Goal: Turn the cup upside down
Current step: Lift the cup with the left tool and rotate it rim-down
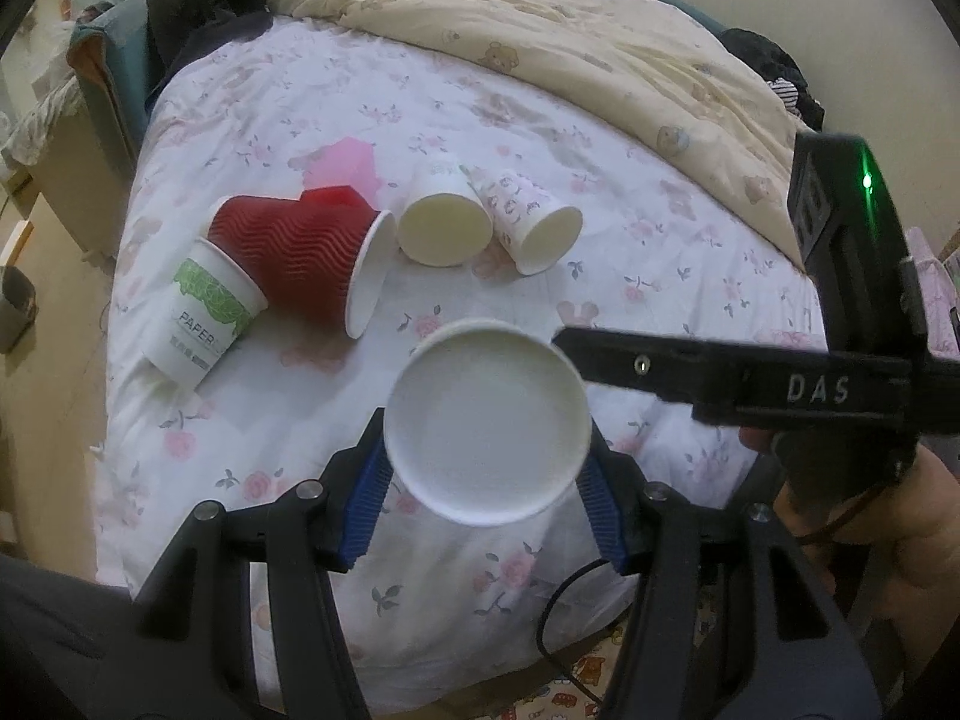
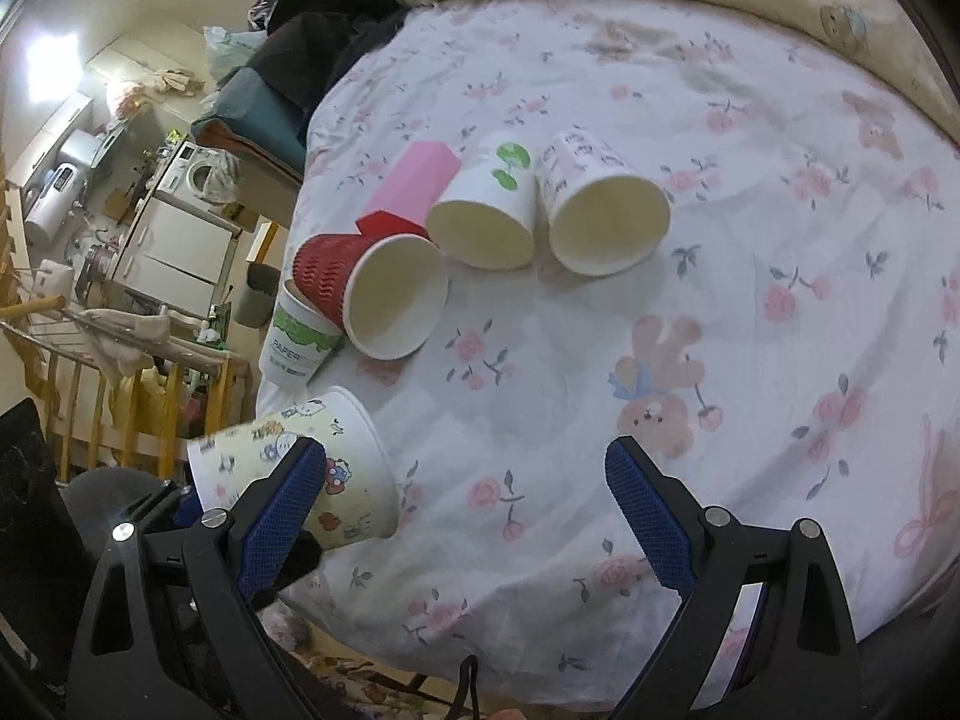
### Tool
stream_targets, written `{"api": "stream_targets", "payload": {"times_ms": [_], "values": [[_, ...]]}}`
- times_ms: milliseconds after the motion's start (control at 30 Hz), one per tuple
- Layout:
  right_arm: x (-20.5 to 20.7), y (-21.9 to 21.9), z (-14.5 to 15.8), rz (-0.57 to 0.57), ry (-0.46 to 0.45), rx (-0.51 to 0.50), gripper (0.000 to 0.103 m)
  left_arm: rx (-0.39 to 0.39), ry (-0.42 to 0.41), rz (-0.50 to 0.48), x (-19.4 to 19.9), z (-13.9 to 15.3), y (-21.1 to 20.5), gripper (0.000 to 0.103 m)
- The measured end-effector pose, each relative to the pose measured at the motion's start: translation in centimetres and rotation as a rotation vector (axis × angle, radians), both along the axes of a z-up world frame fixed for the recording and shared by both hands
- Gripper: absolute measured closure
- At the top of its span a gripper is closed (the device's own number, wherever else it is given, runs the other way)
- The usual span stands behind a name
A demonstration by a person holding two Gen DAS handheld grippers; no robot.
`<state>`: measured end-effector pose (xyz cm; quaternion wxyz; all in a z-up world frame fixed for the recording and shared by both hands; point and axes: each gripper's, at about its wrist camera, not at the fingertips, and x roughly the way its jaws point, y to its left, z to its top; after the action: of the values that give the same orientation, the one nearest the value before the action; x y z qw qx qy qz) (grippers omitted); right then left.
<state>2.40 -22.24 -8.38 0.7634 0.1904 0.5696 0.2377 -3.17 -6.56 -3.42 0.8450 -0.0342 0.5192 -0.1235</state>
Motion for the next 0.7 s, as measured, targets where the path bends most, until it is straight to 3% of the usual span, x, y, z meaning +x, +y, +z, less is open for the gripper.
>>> {"api": "stream_targets", "payload": {"times_ms": [200,400,533,700], "values": [[-0.1,-0.3,0.3,-0.006,-0.008,-0.001,0.006,0.01,-0.007,0.022,0.7,0.4,0.6,0.05],[-0.4,-4.8,3.1,-0.179,-0.12,0.032,0.006,0.026,0.028,0.071,3.5,0.4,0.6,0.05],[-0.9,-7.4,3.6,-0.253,-0.133,0.024,0.006,0.029,0.06,0.101,5.5,-0.8,-0.9,0.05],[-1.5,-9.7,3.7,-0.318,-0.124,0.042,0.006,0.104,0.073,0.119,7.2,-3.3,-3.2,0.05]]}}
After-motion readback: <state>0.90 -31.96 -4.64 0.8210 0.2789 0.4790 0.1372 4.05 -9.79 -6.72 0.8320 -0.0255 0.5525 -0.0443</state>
